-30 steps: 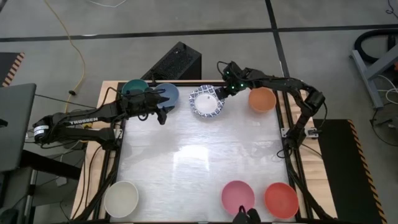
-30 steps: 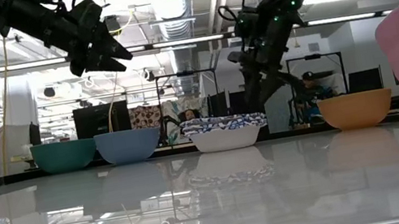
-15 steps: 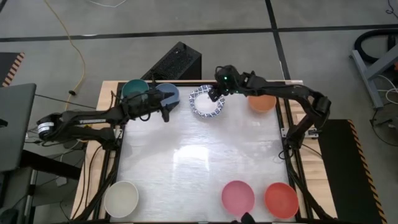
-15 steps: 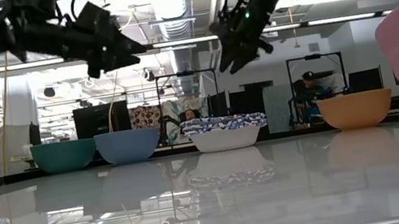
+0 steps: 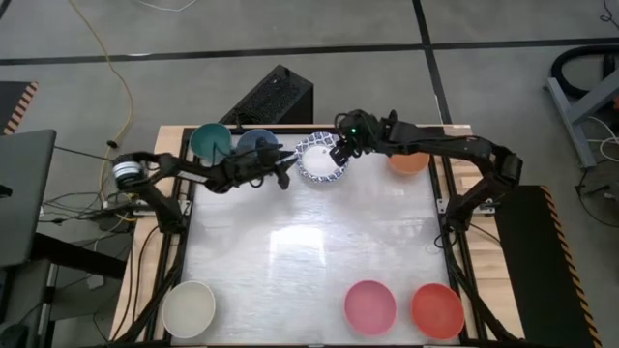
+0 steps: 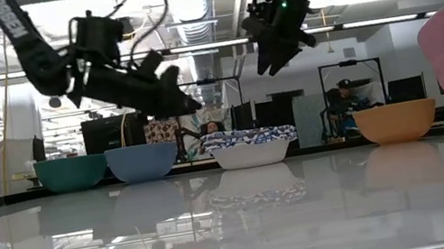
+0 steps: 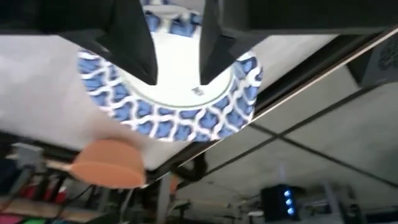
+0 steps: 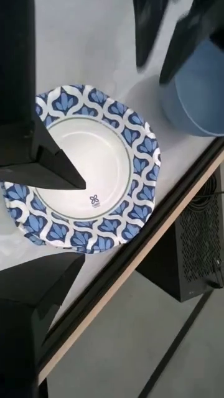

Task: Nest bowls inside each other
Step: Stack the blue pattern bowl on top of the blue pattern bowl, then stack the brown bowl on top of the blue pattern bowl

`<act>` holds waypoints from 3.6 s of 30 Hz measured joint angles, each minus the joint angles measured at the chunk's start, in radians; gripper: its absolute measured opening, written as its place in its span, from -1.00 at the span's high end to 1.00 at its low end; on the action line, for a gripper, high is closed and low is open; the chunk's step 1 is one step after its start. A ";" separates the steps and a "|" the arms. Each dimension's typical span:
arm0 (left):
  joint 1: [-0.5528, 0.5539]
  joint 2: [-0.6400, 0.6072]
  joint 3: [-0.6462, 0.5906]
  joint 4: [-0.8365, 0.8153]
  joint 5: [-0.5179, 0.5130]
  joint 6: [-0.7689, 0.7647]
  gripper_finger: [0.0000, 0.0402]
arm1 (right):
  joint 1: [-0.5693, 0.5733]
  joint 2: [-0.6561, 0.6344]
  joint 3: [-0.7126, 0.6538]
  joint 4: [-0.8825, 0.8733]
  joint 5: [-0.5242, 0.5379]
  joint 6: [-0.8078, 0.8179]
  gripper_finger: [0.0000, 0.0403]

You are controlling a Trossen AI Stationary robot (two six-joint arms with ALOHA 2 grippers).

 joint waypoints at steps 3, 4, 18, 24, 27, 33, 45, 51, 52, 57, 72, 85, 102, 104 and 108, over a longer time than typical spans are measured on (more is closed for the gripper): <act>-0.003 0.062 0.036 -0.003 -0.029 0.007 0.67 | 0.007 0.000 0.000 -0.003 0.000 0.000 0.03; -0.004 0.080 0.047 -0.011 -0.039 0.008 0.73 | 0.007 0.000 0.000 -0.003 0.000 0.000 0.03; -0.036 0.114 0.106 -0.141 -0.152 0.037 0.98 | -0.002 0.001 0.000 -0.033 -0.001 -0.003 0.03; -0.061 0.016 0.106 -0.184 -0.147 0.038 0.98 | -0.022 0.001 -0.006 -0.060 -0.003 0.028 0.03; -0.076 -0.042 0.106 -0.218 -0.147 0.052 0.98 | -0.037 0.001 -0.063 -0.029 -0.020 0.045 0.08; -0.101 -0.178 0.106 -0.359 -0.145 0.064 0.98 | -0.075 0.003 -0.163 -0.019 -0.064 0.056 0.31; -0.164 -0.668 0.106 -0.784 -0.022 0.074 0.98 | -0.095 -0.174 -0.169 -0.339 -0.035 0.087 0.44; -0.184 -0.873 0.106 -0.999 -0.022 0.092 0.79 | -0.116 -0.189 -0.169 -0.597 -0.033 0.100 0.33; -0.188 -0.900 0.106 -1.023 -0.022 0.091 0.72 | -0.119 -0.189 -0.169 -0.612 -0.033 0.100 0.28; -0.221 -0.998 0.106 -1.139 -0.016 0.072 0.33 | -0.120 -0.187 -0.169 -0.596 -0.011 0.100 -0.01; -0.263 -1.036 0.106 -1.291 -0.020 -0.026 -0.27 | -0.127 -0.133 -0.294 -0.509 -0.012 0.098 -0.11; -0.263 -1.036 0.106 -1.315 -0.024 -0.028 -0.27 | -0.134 0.054 -0.298 -0.499 0.019 0.133 0.23; -0.262 -1.036 0.106 -1.324 -0.024 -0.042 -0.27 | -0.079 -0.082 -0.299 -0.373 0.014 0.152 0.96; -0.262 -1.036 0.106 -1.324 -0.024 -0.042 -0.27 | -0.047 -0.113 -0.299 -0.299 0.014 0.119 0.95; -0.262 -1.036 0.106 -1.324 -0.024 -0.042 -0.27 | 0.015 -0.159 -0.299 -0.133 0.008 0.047 0.95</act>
